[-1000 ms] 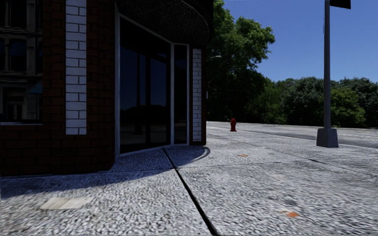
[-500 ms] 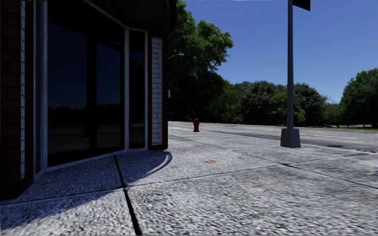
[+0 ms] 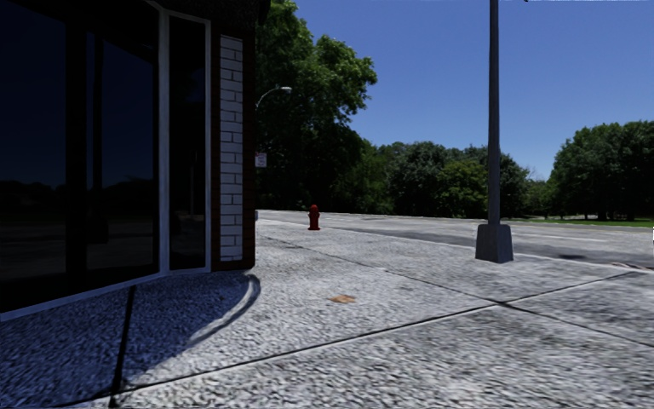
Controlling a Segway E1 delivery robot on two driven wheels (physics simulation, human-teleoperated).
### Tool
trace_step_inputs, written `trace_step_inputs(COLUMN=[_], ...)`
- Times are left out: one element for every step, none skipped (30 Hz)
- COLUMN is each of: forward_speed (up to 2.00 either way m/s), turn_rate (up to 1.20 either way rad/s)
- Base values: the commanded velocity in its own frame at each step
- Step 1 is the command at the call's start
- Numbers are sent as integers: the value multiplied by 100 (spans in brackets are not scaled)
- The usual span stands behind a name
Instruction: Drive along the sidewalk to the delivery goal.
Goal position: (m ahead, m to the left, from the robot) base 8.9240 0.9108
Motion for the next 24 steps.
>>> trace_step_inputs(forward_speed=[144, 144, 144, 144, 144, 144, 144, 144, 144, 144, 144, 144, 144, 144, 144, 144, 144, 144, 144, 144, 144, 144, 144, 144], turn_rate=[0, 0, -68, -114, -117, -117, -68, 0, 0, 0, 0, -12, -25, -29, -15, -15, -2, 0, -29, -83, -98, -58, -8, 0])
